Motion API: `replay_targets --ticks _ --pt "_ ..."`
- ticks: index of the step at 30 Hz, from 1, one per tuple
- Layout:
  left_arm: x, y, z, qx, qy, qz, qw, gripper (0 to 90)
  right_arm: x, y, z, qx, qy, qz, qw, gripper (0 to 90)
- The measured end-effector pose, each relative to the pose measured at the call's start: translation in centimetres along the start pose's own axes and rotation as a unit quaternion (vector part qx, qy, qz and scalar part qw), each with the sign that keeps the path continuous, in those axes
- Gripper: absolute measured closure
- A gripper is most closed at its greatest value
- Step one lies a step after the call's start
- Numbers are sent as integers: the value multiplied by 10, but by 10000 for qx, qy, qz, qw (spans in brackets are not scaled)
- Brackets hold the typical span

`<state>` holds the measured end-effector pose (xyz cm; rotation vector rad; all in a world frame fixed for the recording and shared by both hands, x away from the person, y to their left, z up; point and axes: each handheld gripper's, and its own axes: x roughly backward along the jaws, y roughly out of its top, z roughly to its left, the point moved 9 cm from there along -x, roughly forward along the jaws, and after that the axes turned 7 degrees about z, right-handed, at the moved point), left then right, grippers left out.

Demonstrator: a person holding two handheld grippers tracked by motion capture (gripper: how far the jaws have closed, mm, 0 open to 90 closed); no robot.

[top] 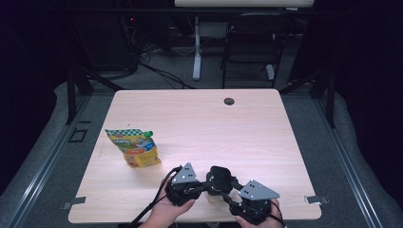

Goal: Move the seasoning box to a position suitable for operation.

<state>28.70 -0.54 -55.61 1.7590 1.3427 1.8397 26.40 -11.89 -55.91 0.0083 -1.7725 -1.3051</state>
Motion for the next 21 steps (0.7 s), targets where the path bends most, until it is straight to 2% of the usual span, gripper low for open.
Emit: replay_targets --ticks 5,11,15,21 --pt "0 1 0 10 -5 -1 10000 900 -6 2 0 101 -305 -40 9995 478" --pt "-1 1 1 -23 14 -24 10000 900 -10 5 0 217 -534 -107 9983 484" --pt "-1 1 2 -2 25 -39 10000 900 -9 5 1 237 -557 -143 9981 500" --pt "-7 -2 3 4 44 21 10000 900 -7 5 0 147 -465 -177 9987 515"
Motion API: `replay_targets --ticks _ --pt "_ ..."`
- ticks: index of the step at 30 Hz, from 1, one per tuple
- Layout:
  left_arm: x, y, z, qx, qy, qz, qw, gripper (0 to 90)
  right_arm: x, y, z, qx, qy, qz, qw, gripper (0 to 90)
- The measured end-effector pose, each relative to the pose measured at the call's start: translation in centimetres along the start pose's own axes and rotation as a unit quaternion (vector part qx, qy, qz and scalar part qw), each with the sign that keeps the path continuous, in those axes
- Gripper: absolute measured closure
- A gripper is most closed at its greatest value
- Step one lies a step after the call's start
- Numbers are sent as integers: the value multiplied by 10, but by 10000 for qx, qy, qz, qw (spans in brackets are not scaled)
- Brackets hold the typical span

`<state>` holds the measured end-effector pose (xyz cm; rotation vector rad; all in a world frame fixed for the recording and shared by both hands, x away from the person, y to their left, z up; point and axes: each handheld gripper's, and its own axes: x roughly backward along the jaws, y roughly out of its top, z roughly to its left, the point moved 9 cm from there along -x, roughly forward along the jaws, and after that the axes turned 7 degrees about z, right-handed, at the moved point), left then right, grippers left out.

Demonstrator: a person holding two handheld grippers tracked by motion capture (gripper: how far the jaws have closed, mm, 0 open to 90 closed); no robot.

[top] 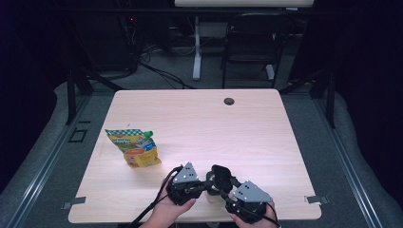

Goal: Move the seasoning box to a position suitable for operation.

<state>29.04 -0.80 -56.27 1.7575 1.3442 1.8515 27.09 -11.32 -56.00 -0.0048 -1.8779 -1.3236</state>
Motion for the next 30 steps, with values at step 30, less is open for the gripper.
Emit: replay_targets --ticks 30 --pt "-8 -2 0 -87 -6 12 10000 900 20 -1 -33 -988 50 -452 9941 654"
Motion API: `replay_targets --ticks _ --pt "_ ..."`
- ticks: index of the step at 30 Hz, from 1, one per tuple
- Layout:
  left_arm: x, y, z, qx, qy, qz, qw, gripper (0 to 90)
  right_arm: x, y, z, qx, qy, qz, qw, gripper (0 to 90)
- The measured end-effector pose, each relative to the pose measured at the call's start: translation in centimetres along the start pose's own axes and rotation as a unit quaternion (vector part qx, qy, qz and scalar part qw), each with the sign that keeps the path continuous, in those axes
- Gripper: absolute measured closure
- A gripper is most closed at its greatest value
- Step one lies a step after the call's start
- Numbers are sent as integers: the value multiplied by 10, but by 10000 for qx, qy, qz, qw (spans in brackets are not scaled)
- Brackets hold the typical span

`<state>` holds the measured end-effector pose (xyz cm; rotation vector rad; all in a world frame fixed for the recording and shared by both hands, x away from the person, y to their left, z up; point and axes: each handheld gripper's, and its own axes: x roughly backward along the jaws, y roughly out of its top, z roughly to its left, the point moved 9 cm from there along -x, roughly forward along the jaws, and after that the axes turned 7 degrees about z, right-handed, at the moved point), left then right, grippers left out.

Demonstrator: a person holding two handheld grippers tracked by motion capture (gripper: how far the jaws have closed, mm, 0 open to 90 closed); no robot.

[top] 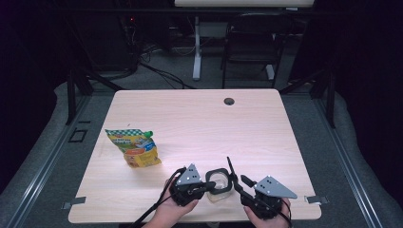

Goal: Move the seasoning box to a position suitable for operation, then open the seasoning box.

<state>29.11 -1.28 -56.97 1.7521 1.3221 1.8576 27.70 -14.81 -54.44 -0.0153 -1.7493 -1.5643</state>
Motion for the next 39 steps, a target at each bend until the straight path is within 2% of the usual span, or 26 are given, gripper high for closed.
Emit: replay_targets --ticks 4,11,14,16,19,20,21,26,29,35,39 --pt "0 0 0 -2 -17 -3 10000 900 2 0 -4 -108 26 -29 9999 682" --pt "-1 1 -1 -4 -42 -7 10000 900 3 -1 -9 -180 -71 -19 9998 708" --pt "-1 1 -1 8 -33 -13 10000 900 2 -1 -10 -259 51 1 9997 788" --pt "-2 2 -1 36 -11 -29 10000 900 0 1 -9 -287 135 21 9995 837" --pt "-1 2 3 93 76 -12 9999 900 -4 4 -12 -216 64 94 9997 843" --pt "0 2 5 119 159 5 9998 900 -6 5 -13 -227 65 110 9997 843" --pt "1 2 7 169 151 -31 9997 889 -8 7 -14 -263 57 96 9996 843" --pt "17 4 15 273 253 -201 9991 867 -18 14 -20 -338 71 135 9993 847" --pt "30 0 22 266 344 -208 9988 854 -27 19 -22 -360 94 156 9992 848" --pt "63 -20 44 451 612 -218 9969 834 -44 30 -25 -401 216 109 9989 851" --pt "80 -39 63 661 900 -192 9936 811 -52 35 -27 -434 279 85 9986 851"
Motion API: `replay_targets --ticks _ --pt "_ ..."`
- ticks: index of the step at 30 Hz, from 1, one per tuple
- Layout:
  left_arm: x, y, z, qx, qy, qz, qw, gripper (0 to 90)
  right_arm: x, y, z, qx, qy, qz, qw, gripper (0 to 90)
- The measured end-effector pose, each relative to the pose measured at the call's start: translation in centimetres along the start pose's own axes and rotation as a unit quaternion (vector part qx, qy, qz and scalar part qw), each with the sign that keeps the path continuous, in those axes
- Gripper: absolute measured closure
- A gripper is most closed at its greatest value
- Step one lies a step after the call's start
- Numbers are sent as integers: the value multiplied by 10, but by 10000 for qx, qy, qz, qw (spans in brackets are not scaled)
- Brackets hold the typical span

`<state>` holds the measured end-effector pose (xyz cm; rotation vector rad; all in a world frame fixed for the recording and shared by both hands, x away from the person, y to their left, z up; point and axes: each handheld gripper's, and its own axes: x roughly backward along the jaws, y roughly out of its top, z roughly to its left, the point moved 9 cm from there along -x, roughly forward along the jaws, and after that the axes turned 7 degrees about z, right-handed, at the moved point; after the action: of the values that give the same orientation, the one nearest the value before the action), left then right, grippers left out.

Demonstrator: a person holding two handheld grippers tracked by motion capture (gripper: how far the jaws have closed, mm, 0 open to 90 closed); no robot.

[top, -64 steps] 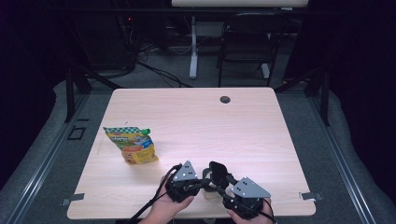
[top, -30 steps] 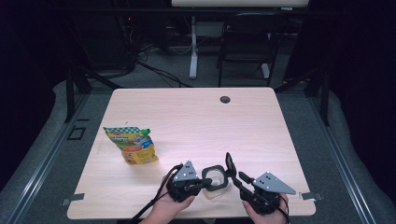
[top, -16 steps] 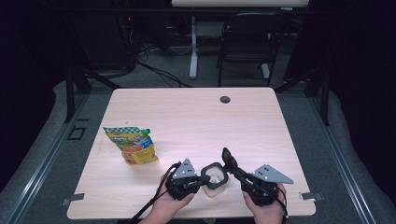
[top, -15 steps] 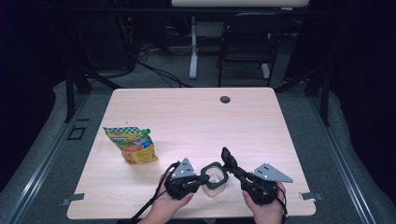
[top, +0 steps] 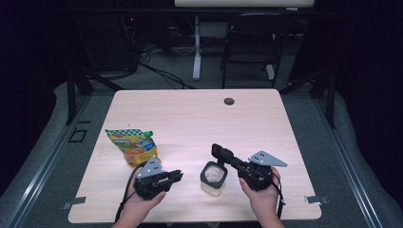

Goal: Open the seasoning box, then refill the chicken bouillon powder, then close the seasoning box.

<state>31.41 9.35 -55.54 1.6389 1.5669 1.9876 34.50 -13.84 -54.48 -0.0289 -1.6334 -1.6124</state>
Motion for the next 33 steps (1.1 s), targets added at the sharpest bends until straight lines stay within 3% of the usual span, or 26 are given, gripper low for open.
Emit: replay_targets --ticks 5,10,12,21,25,29,33 --pt "11 -13 18 228 171 -47 9996 802 -8 5 -2 -36 32 42 10000 850" --pt "19 -23 29 304 332 -27 9990 797 -15 10 -4 -39 103 65 9999 845" --pt "22 -27 34 236 404 -22 9989 794 -18 11 -4 -58 163 94 9998 844" --pt "34 -40 51 479 511 -154 9974 796 -27 12 -5 -105 210 129 9996 850" --pt "40 -42 60 665 574 -279 9957 796 -24 10 -3 -26 169 153 9997 837" --pt "41 -45 65 703 648 -283 9950 796 -17 6 3 139 116 181 9997 827" --pt "42 -49 67 701 695 -239 9948 793 -10 0 9 140 133 199 9996 789"
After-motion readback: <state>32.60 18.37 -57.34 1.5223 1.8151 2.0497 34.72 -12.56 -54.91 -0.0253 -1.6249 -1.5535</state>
